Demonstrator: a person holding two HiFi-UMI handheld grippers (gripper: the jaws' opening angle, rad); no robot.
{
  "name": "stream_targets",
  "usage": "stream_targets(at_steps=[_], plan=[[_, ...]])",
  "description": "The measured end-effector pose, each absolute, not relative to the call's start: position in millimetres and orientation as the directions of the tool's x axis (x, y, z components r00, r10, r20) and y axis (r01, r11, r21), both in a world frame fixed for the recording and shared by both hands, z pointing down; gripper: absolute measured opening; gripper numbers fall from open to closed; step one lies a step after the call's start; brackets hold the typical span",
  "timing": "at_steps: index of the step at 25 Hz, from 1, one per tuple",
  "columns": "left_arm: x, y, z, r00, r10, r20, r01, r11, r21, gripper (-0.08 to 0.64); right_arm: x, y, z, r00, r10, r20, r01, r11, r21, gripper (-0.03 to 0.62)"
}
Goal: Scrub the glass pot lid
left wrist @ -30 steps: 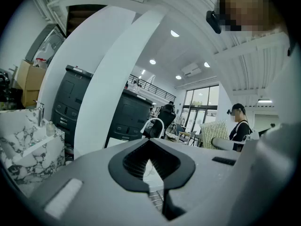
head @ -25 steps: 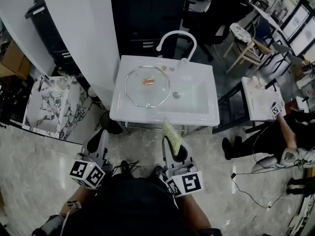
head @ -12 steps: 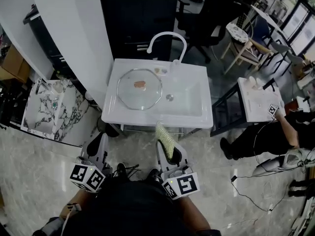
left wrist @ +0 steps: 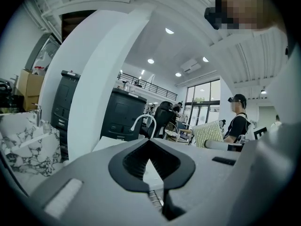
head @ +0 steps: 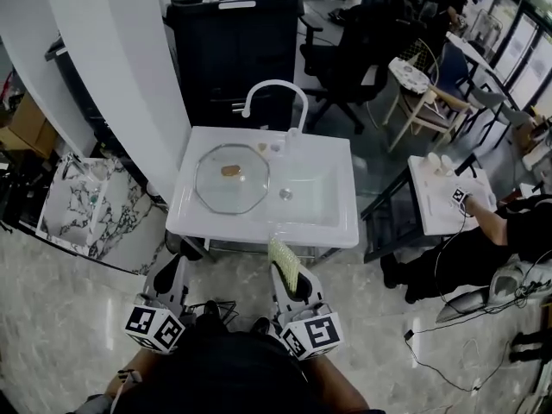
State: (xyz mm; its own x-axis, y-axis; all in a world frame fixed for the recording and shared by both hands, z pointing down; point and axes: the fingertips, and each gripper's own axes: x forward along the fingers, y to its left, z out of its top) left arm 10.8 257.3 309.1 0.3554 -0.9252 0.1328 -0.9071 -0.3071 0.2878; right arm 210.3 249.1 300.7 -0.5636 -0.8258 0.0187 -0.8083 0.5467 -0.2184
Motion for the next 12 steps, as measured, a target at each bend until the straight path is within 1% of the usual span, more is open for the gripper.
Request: stream_targets(at_steps=[7,12], plan=[[5,228,319,0.353,-0.922,0.159,-0.909,-0.297,0.294,0.0,203,220,319,-0.568,-0.821,0.055,-0.802,0.538,-0.259,0.066],[3,180,324,0.397,-0.906,0.146,-0.888,-0.339,0.312,0.0,205,183,326,-0.516,-0.853,0.081,-0.84,0.485,-0.245,0.066]])
